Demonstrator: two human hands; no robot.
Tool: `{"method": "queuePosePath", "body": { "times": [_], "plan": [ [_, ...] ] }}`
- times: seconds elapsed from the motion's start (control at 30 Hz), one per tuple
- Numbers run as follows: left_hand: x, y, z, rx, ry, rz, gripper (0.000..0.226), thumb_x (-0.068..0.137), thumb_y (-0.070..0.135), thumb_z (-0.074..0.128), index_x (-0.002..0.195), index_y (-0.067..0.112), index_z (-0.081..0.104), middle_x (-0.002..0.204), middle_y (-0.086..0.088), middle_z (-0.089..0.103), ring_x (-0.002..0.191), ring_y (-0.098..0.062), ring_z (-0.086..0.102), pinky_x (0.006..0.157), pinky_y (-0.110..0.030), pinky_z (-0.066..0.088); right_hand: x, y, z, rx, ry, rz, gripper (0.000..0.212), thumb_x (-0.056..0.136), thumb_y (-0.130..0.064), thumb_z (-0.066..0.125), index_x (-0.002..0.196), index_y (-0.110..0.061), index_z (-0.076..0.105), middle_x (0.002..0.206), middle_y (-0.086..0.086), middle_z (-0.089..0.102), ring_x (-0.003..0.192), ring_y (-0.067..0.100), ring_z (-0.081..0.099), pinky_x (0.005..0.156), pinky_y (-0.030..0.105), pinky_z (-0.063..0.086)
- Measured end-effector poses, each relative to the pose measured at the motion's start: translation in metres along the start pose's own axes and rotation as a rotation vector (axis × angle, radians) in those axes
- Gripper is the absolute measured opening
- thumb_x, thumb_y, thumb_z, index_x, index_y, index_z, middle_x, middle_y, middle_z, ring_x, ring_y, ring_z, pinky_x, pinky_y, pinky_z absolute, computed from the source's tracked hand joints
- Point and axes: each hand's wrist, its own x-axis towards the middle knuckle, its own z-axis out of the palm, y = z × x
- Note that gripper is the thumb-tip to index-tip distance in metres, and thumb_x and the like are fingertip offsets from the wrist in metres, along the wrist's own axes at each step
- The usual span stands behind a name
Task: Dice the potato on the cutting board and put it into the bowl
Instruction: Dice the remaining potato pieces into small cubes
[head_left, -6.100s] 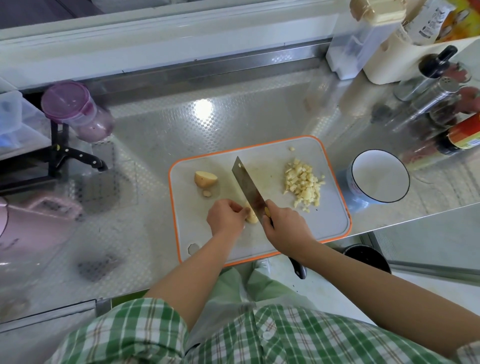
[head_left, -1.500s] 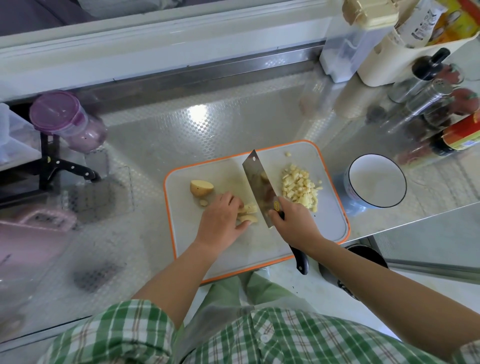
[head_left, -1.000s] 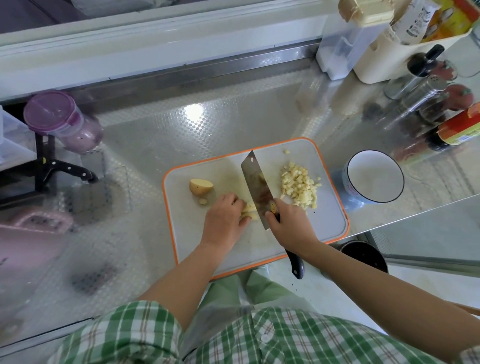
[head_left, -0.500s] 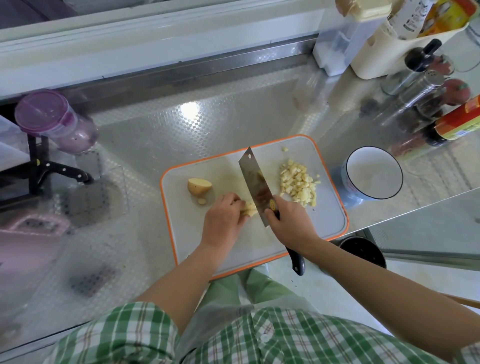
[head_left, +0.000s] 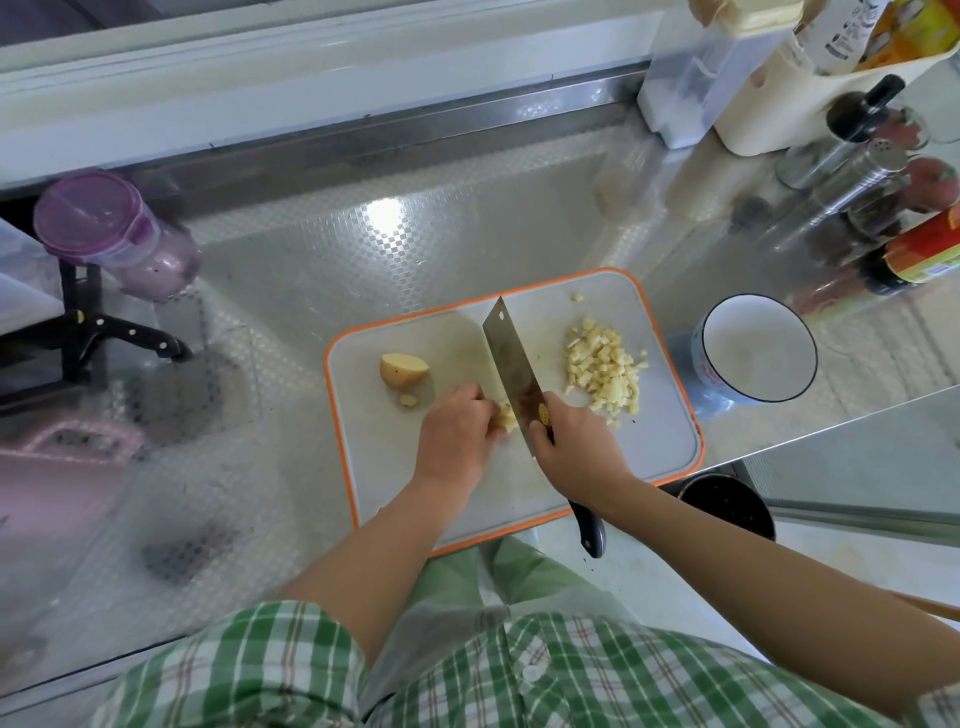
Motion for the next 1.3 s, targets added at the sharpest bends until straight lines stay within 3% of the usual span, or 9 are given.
{"method": "queuePosePath", "body": {
  "times": [0.1, 0.2, 0.33, 0.57, 0.93, 1.07, 1.3],
  "plan": [
    [-0.001, -0.001, 0.001, -0.004, 0.006, 0.004, 0.008, 0.075, 0.023, 0.077, 0.077, 0.016, 0.076, 0.076, -0.002, 0.055, 0.073, -0.023, 0.051, 0.057, -0.031, 0.036, 0.001, -0.003, 0.005, -0.035, -0.042, 0.009, 0.009, 0.096, -0.02, 0.04, 0.09, -0.013, 0.04, 0.059, 0.003, 0.043, 0.055, 0.026, 0.045, 0.047, 0.032, 0.029],
    [-0.001, 0.001, 0.0, -0.009, 0.025, -0.001, 0.01, 0.071, 0.021, 0.08, 0.068, 0.015, 0.073, 0.07, -0.003, 0.052, 0.067, -0.024, 0.05, 0.054, -0.028, 0.029, 0.002, -0.008, 0.01, -0.112, -0.057, 0.018, 0.007, 0.097, -0.019, 0.038, 0.095, -0.012, 0.039, 0.066, 0.003, 0.045, 0.064, 0.028, 0.049, 0.055, 0.034, 0.035],
    [0.001, 0.001, 0.0, -0.011, 0.025, -0.012, 0.009, 0.076, 0.023, 0.076, 0.073, 0.015, 0.075, 0.074, -0.003, 0.054, 0.073, -0.024, 0.051, 0.055, -0.032, 0.037, 0.003, -0.01, 0.013, -0.174, -0.039, 0.006, 0.006, 0.098, -0.019, 0.038, 0.095, -0.015, 0.034, 0.07, 0.005, 0.048, 0.065, 0.03, 0.048, 0.058, 0.035, 0.037],
    [0.0, 0.003, -0.005, -0.088, -0.01, -0.038, 0.009, 0.073, 0.016, 0.078, 0.082, 0.012, 0.077, 0.084, -0.007, 0.062, 0.081, -0.027, 0.055, 0.066, -0.036, 0.046, 0.01, -0.011, 0.0, 0.005, 0.04, -0.01, 0.011, 0.097, -0.018, 0.04, 0.09, -0.009, 0.041, 0.06, 0.005, 0.046, 0.058, 0.031, 0.049, 0.051, 0.037, 0.037],
    [0.0, 0.002, -0.002, -0.104, 0.015, -0.041, 0.007, 0.073, 0.018, 0.079, 0.074, 0.013, 0.075, 0.075, -0.004, 0.057, 0.075, -0.025, 0.053, 0.059, -0.036, 0.044, 0.002, -0.012, 0.004, -0.049, -0.041, 0.001, 0.009, 0.097, -0.02, 0.039, 0.091, -0.014, 0.039, 0.063, 0.002, 0.045, 0.063, 0.029, 0.05, 0.055, 0.034, 0.034],
    [0.001, 0.003, -0.003, -0.111, 0.031, -0.035, 0.005, 0.072, 0.015, 0.078, 0.071, 0.013, 0.074, 0.074, -0.005, 0.055, 0.073, -0.025, 0.052, 0.057, -0.03, 0.034, 0.002, -0.015, 0.006, -0.033, -0.051, 0.016, 0.009, 0.097, -0.019, 0.039, 0.09, -0.014, 0.038, 0.065, 0.001, 0.043, 0.065, 0.027, 0.048, 0.056, 0.033, 0.033],
    [0.002, 0.0, 0.0, -0.082, -0.007, -0.041, 0.006, 0.078, 0.022, 0.072, 0.077, 0.016, 0.076, 0.078, -0.003, 0.054, 0.078, -0.024, 0.05, 0.06, -0.029, 0.03, 0.002, -0.019, 0.016, -0.025, -0.046, 0.046, 0.007, 0.098, -0.018, 0.039, 0.093, -0.013, 0.037, 0.074, 0.006, 0.05, 0.07, 0.031, 0.051, 0.059, 0.034, 0.035]
  ]
}}
